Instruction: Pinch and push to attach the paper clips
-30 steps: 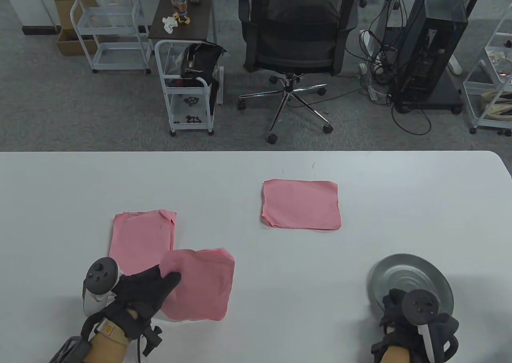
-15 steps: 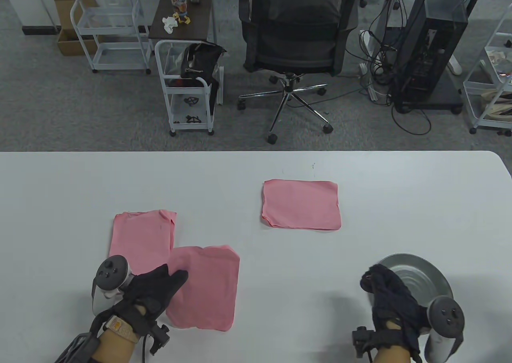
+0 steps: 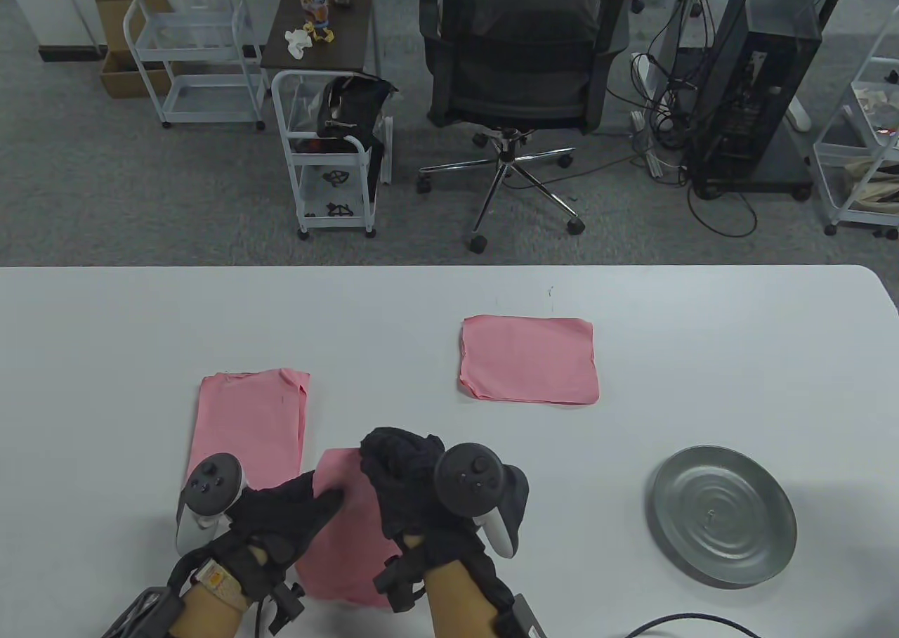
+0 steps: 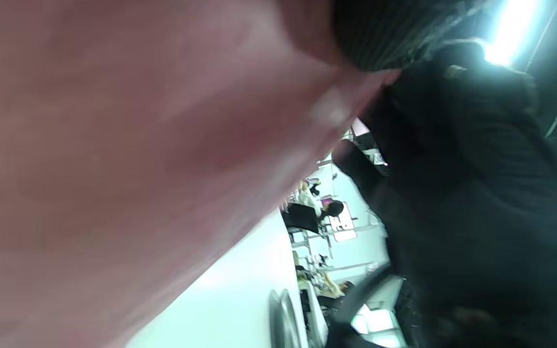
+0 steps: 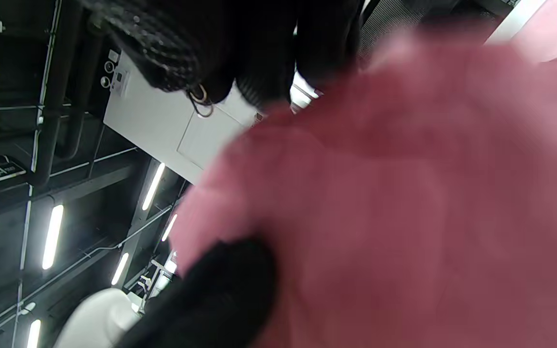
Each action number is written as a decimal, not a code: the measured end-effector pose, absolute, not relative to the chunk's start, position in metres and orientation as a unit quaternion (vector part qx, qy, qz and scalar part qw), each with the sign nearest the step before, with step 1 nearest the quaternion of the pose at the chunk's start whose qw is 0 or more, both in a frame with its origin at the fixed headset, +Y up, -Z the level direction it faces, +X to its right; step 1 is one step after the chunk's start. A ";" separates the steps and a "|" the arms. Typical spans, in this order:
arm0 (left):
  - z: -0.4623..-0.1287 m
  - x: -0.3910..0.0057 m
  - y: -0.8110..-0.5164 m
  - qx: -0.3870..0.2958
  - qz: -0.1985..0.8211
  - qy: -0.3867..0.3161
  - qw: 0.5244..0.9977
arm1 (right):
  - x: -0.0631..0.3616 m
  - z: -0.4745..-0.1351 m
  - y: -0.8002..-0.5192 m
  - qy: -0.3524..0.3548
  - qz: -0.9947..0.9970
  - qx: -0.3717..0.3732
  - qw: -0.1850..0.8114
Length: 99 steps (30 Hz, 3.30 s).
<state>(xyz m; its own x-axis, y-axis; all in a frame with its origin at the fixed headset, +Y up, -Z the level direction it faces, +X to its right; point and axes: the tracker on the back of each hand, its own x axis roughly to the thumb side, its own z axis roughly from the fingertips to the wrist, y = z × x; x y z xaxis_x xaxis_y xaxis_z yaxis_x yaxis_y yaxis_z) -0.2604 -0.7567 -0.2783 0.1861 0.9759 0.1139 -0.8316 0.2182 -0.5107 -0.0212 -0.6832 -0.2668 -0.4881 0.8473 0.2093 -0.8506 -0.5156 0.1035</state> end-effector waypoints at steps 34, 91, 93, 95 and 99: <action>-0.277 -0.239 -0.759 -0.217 0.581 -0.234 0.749 | 0.011 -0.278 -0.692 0.052 0.817 0.087 0.568; -0.283 -0.256 -0.774 -0.223 0.645 -0.150 0.715 | 0.041 -0.278 -0.711 0.108 0.827 0.055 0.549; -0.284 -0.263 -0.778 -0.218 0.674 -0.122 0.695 | 0.050 -0.275 -0.721 0.088 0.804 0.016 0.588; -0.285 -0.266 -0.785 -0.225 0.711 -0.096 0.660 | 0.055 -0.275 -0.742 0.133 0.781 0.004 0.610; -0.284 -0.262 -0.801 -0.260 0.753 -0.055 0.602 | 0.045 -0.278 -0.797 0.335 0.679 0.028 0.653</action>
